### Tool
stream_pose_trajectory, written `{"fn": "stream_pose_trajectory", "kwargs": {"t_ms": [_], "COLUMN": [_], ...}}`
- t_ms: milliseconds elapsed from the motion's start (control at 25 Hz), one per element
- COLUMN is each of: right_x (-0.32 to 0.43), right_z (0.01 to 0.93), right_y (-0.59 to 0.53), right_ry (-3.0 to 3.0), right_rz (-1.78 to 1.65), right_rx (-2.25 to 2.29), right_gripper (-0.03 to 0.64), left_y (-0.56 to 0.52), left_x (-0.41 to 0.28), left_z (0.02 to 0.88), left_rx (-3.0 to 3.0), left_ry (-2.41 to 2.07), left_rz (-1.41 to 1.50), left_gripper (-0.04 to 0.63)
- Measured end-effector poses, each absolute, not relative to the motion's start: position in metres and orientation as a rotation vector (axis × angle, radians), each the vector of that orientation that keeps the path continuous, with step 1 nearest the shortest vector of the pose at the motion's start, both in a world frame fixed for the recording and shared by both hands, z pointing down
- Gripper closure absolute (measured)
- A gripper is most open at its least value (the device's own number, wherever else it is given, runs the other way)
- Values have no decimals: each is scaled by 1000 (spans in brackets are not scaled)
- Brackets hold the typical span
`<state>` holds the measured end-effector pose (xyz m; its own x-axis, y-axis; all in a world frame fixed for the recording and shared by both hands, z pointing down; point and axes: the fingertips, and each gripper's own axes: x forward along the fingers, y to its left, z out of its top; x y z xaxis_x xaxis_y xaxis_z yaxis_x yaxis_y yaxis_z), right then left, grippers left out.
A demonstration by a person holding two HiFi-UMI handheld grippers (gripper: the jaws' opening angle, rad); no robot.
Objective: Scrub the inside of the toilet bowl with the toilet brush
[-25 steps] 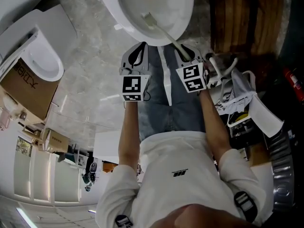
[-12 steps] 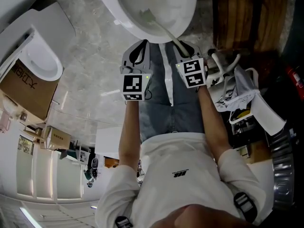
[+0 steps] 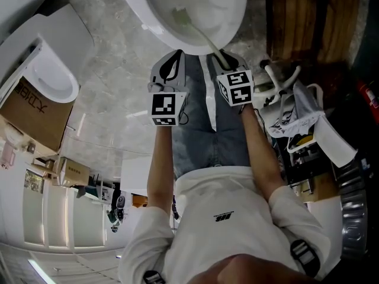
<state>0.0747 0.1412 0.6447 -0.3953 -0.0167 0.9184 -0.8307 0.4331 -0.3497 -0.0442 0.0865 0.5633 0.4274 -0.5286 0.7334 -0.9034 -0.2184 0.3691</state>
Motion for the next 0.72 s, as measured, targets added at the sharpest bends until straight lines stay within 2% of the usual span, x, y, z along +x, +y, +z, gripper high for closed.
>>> {"fn": "stream_pose_trajectory", "kwargs": {"t_ms": [720], "right_x": [45], "right_z": [678], "right_y": [116], "right_ry": [-1623], "right_rz": [1293], "right_rx": [853], "right_gripper": [528], "left_y": [64], "left_x": [-59], "left_z": [579], "left_rx": [1899], "left_ry": [-1149], "left_rz": [628], "left_gripper": [584]}}
